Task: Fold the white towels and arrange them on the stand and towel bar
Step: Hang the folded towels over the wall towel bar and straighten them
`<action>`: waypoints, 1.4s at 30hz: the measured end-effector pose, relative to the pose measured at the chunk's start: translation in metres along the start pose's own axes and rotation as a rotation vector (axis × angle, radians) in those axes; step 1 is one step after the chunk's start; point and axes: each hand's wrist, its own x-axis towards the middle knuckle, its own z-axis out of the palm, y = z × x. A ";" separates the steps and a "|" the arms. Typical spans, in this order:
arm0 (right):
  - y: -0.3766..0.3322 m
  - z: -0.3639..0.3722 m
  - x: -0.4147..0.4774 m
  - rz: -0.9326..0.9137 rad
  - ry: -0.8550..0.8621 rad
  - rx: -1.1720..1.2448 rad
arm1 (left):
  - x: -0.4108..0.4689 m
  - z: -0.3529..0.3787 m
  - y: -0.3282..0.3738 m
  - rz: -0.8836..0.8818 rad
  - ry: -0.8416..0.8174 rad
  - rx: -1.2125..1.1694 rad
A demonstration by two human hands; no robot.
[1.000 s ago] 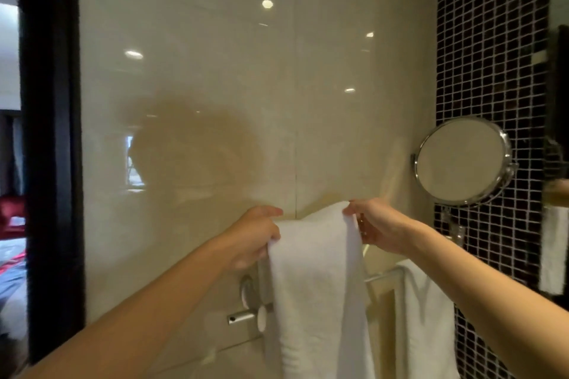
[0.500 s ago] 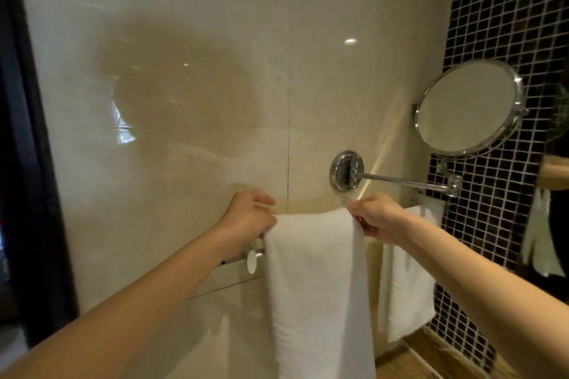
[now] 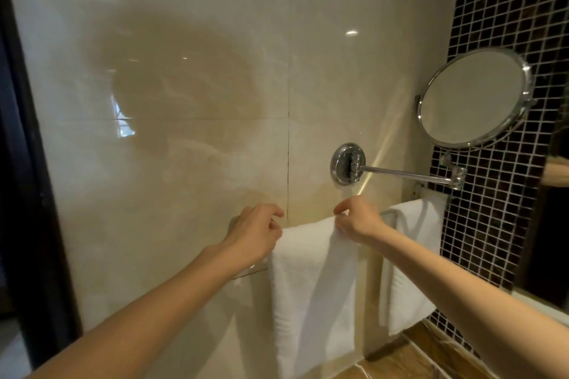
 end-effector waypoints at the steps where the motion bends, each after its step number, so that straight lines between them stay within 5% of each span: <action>1: 0.000 0.001 0.000 -0.024 -0.002 -0.033 | 0.000 0.000 0.000 0.007 -0.002 0.008; 8: -0.001 0.001 -0.013 -0.202 0.035 -0.241 | -0.005 0.001 0.000 0.135 -0.015 0.165; 11: -0.013 0.003 -0.025 -0.418 0.021 -0.273 | -0.013 0.002 0.007 0.211 0.087 0.282; 14: -0.024 0.010 -0.036 -0.616 -0.101 -0.304 | -0.038 0.010 0.021 0.413 0.316 0.152; 18: -0.027 0.018 -0.043 -0.682 -0.148 -0.303 | -0.072 0.031 0.022 0.510 0.268 -0.060; 28: -0.023 0.026 -0.049 -0.658 -0.063 -0.189 | -0.111 0.090 -0.029 0.247 0.139 -0.166; 34: -0.022 0.031 -0.051 -0.604 -0.022 -0.136 | -0.141 0.152 -0.089 -0.201 0.204 -0.440; 42: -0.024 0.027 -0.041 -0.572 -0.061 -0.153 | -0.169 0.223 -0.133 -0.406 -0.060 -0.430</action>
